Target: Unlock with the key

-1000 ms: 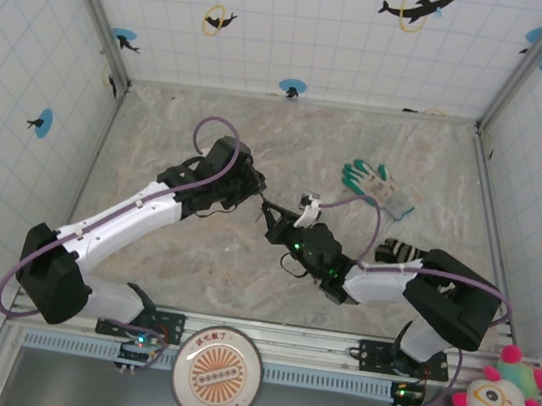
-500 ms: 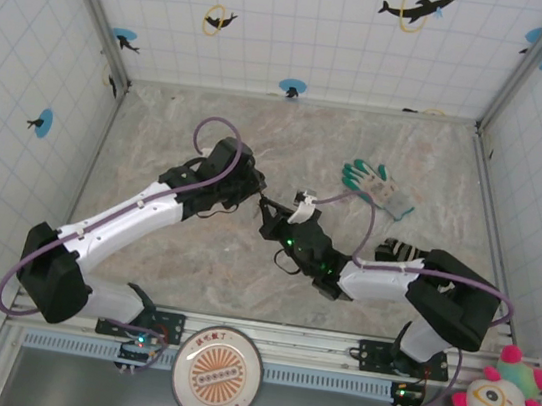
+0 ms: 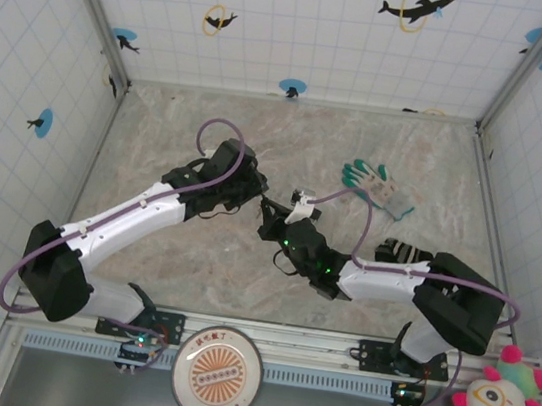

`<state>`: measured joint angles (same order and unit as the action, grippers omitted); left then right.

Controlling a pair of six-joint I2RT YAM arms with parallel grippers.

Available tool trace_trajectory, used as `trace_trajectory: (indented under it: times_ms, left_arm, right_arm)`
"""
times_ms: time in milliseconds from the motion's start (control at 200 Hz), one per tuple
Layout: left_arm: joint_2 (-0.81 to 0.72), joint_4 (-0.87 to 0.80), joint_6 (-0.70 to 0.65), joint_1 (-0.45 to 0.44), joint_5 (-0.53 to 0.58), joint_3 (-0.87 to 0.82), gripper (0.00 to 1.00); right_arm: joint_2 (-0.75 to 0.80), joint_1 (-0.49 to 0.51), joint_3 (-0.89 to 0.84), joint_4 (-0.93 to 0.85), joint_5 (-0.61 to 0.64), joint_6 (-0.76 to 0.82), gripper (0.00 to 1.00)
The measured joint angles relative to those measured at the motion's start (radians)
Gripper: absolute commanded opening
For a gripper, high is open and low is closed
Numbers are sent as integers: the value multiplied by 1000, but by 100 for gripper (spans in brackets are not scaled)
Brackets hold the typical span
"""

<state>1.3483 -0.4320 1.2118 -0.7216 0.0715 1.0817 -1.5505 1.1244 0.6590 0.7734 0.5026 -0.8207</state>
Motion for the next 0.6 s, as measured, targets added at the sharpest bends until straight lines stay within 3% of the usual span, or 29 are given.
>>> trace_trajectory:
  times_ms: [260,596]
  left_arm:
    - [0,0,0,-1,-3,0,14]
    - [0,9,0,-15,-12,0,2]
  right_arm:
    - [3,0,0,-4,-1,-1,0]
    - [14,-12,0,-15,-10,0,0]
